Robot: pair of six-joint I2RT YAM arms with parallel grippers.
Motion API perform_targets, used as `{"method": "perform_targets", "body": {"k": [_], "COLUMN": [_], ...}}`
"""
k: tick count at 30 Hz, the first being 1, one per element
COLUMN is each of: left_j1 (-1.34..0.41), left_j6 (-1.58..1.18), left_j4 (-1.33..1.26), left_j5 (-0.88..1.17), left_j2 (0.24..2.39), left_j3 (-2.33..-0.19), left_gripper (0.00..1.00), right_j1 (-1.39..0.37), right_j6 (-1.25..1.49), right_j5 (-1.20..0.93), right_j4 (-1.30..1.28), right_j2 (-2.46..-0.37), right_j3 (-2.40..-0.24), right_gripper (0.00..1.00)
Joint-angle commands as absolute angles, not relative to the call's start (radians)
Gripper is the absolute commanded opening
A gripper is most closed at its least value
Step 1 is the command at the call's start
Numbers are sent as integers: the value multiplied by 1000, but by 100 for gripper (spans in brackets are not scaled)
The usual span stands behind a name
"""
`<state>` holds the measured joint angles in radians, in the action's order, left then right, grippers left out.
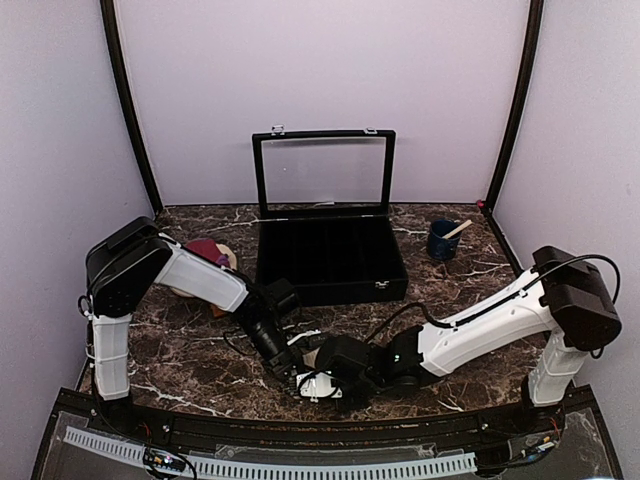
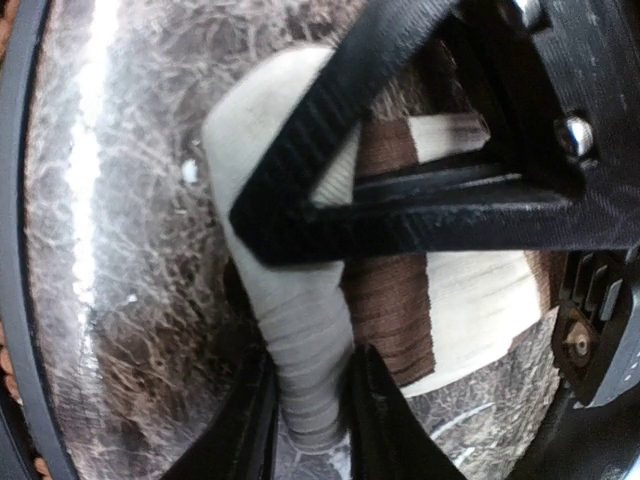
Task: Roll the socks
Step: Roll the sock at the center of the board.
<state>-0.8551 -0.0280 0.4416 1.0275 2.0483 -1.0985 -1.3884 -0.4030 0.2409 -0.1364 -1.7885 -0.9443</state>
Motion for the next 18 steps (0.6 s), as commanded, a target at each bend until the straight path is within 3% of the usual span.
{"method": "perform_targets", "body": {"k": [1,3,5,7,12,18], "left_j1": [-844,-840,-833,-824,-801,-781], "left_j6": [0,-10,-31,-61,-131,-198], "left_j4": [504,501,485,456,368,264], "left_j5": [975,956,933,923,911,849], "left_j2": [2065,2061,2043,2017,1933,1833], "left_j3": [-1109,-1108,-1101,-1086,-1037,-964], "left_gripper": [0,3,20,28,43,47], "right_j1": [-1374,-1370,-1366,-1364,-1342,-1315], "right_j6": [-382,-366,-344,-319,-241,-168], "right_j5": [205,181,162,151,99,20], "right_j4": [-193,-219,-238,-248,-261,-250], "right_j2": [-1824,-1827,-1826,-1819,-1814,-1819], "right_j3": [-967,-969,-970,-965,-965,-976], "right_gripper": [16,10,6,1,0,0]}}
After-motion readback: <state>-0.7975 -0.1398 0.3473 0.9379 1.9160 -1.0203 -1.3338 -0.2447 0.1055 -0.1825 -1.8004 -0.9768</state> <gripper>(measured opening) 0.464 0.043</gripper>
